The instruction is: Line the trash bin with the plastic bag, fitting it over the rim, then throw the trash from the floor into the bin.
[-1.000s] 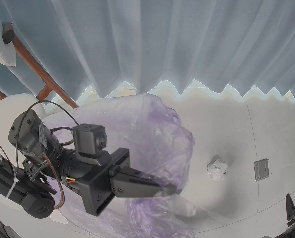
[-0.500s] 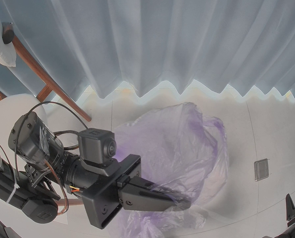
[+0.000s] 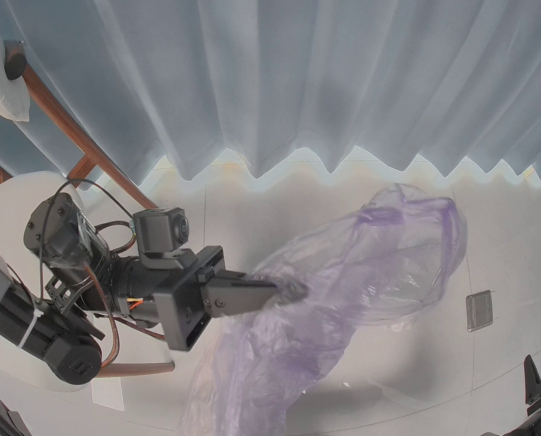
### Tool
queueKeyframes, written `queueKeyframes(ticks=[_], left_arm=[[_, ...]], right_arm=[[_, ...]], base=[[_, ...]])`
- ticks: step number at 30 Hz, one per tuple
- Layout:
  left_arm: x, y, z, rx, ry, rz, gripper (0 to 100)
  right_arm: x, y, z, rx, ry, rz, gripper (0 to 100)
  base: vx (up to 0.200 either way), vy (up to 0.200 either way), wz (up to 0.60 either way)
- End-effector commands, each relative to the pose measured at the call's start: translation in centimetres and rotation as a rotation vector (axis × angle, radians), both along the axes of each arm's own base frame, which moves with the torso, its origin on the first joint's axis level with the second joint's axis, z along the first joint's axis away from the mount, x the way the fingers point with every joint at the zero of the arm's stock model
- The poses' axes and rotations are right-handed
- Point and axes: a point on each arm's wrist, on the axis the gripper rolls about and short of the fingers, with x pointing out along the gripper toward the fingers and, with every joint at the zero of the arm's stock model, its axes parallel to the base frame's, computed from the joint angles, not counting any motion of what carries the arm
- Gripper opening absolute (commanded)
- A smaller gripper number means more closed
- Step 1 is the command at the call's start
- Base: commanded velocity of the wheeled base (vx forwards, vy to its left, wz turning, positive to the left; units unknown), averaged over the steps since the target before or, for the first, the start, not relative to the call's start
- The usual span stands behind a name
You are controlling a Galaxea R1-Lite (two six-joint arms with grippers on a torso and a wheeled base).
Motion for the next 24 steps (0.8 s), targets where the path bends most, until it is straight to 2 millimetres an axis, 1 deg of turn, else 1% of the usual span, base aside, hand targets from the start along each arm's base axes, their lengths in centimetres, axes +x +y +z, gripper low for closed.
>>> queueKeyframes(ticks=[1,3,7,8,11,12,13,16,24], left_arm=[[3.8,0.5,-2.9,0.034,0.084,0.121,0],[4.1,0.7,-3.1,0.037,0.093,0.139,0],[4.7,1.8,-2.6,0.024,0.078,0.180,0],[4.7,2.6,-1.7,0.009,0.056,0.204,0],[4.4,4.0,-0.3,-0.015,0.022,0.237,0],[4.4,4.0,-0.2,-0.016,0.021,0.236,0],[4.0,4.4,0.5,-0.027,0.005,0.241,0],[3.5,4.6,1.2,-0.038,-0.012,0.242,0],[3.3,4.7,1.4,-0.042,-0.017,0.241,0]], right_arm=[[0.0,0.0,-0.5,0.000,0.001,0.000,100],[0.0,0.0,-0.5,0.000,0.001,0.000,100],[0.0,0.0,-0.5,0.000,0.001,0.000,100],[0.0,0.0,-0.5,0.000,0.001,0.000,100],[0.0,0.0,-0.5,0.000,0.001,0.000,100],[0.0,0.0,-0.5,0.000,0.001,0.000,100],[0.0,0.0,-0.5,0.000,0.001,0.000,100],[0.0,0.0,-0.5,0.000,0.001,0.000,100],[0.0,0.0,-0.5,0.000,0.001,0.000,100]], base=[[0.000,0.000,0.00],[0.000,0.000,0.00],[0.000,0.000,0.00],[0.000,0.000,0.00],[0.000,0.000,0.00],[0.000,0.000,0.00],[0.000,0.000,0.00],[0.000,0.000,0.00],[0.000,0.000,0.00]])
